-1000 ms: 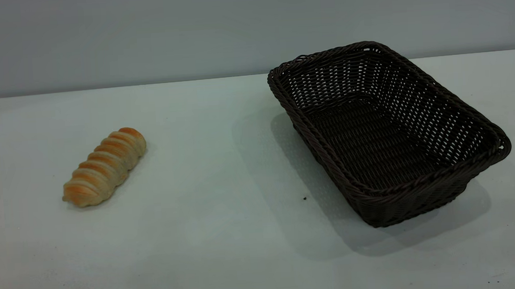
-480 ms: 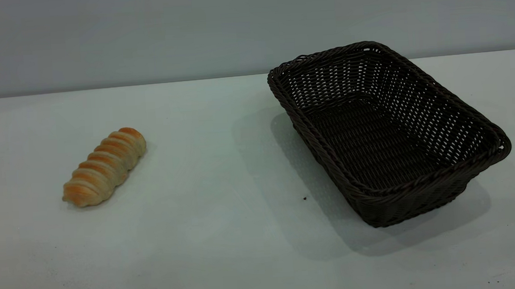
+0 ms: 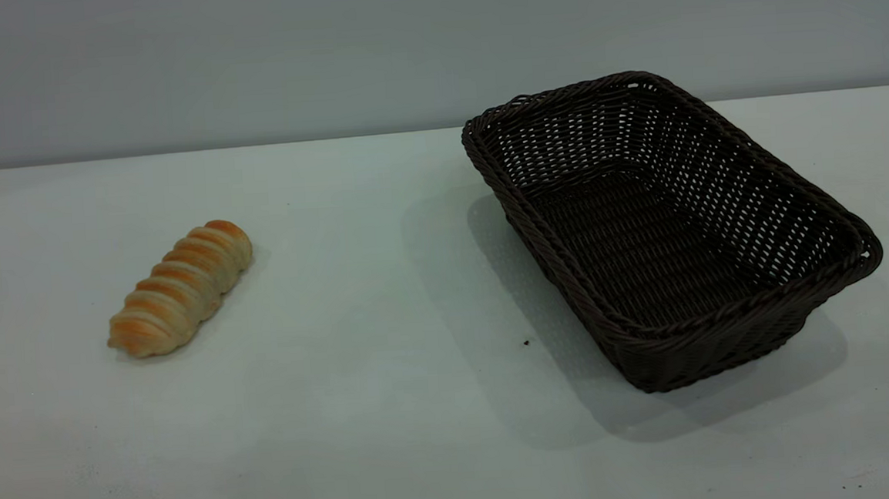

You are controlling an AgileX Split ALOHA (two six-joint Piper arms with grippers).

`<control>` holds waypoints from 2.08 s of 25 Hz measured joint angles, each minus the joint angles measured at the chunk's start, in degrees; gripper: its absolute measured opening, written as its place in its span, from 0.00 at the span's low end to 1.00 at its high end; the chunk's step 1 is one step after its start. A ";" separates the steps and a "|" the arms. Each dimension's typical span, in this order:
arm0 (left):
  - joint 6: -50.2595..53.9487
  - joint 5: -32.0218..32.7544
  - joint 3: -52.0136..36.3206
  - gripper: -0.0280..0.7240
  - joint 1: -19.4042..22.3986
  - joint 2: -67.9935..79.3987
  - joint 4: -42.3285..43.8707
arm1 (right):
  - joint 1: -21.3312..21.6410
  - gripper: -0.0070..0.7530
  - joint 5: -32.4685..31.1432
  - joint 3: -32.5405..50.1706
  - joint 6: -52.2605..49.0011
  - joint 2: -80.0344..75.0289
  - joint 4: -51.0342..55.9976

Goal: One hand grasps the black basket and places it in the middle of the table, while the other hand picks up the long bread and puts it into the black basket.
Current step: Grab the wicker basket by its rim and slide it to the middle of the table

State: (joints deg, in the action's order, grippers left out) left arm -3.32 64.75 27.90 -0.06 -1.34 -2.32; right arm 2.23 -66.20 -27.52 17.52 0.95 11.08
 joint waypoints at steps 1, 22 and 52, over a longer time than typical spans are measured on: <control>0.00 0.00 0.00 0.78 0.00 0.00 0.00 | 0.00 0.63 0.00 0.00 0.00 0.00 0.00; 2.41 -6.74 1.65 0.78 0.00 0.51 -1.53 | 0.00 0.61 8.75 -0.17 -5.81 -11.83 0.89; 7.11 -33.37 2.71 0.78 0.00 27.45 -1.51 | 0.00 0.61 44.32 -0.54 1.60 -78.45 42.24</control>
State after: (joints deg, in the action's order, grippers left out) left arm 3.80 31.37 30.61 -0.06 26.11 -3.83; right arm 2.23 -21.89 -28.06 19.12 -77.51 53.32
